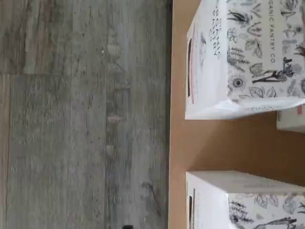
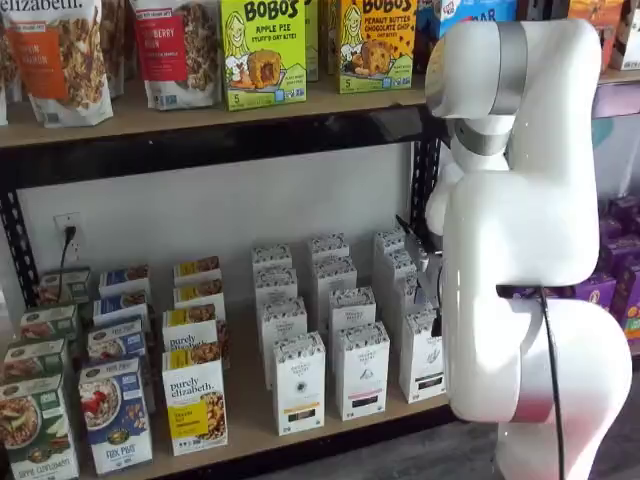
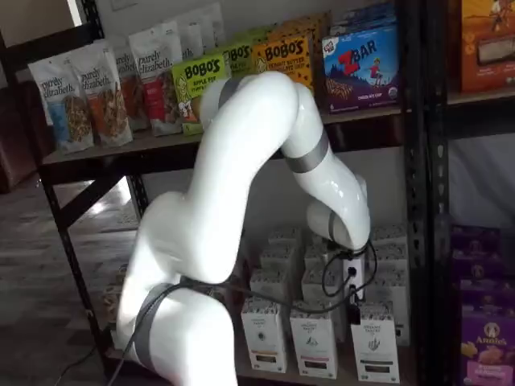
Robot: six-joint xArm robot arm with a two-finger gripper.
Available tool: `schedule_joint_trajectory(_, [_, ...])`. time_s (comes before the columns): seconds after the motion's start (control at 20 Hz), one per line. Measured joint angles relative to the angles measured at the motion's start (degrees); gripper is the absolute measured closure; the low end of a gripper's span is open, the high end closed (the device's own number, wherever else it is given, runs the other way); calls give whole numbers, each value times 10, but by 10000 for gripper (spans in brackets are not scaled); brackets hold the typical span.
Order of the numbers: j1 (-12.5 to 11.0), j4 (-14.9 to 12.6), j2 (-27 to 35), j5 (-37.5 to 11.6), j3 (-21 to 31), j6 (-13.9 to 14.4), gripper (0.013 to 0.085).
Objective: Pick up the white box with a green strip in the middle, on the bottom shelf, the sixth box from the left
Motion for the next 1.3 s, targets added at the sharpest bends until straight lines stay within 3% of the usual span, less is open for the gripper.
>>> schedule_joint_trajectory(0.15, [5,-18,15,14,-26,21,130])
schedule_joint_trajectory(0.55, [13,-27,52,31,-86,39,130])
schedule_joint_trajectory(0.9, [10,-83,100,42,-142,86,130])
schedule_joint_trajectory(1.3, [6,-116,159,44,-207,110,130])
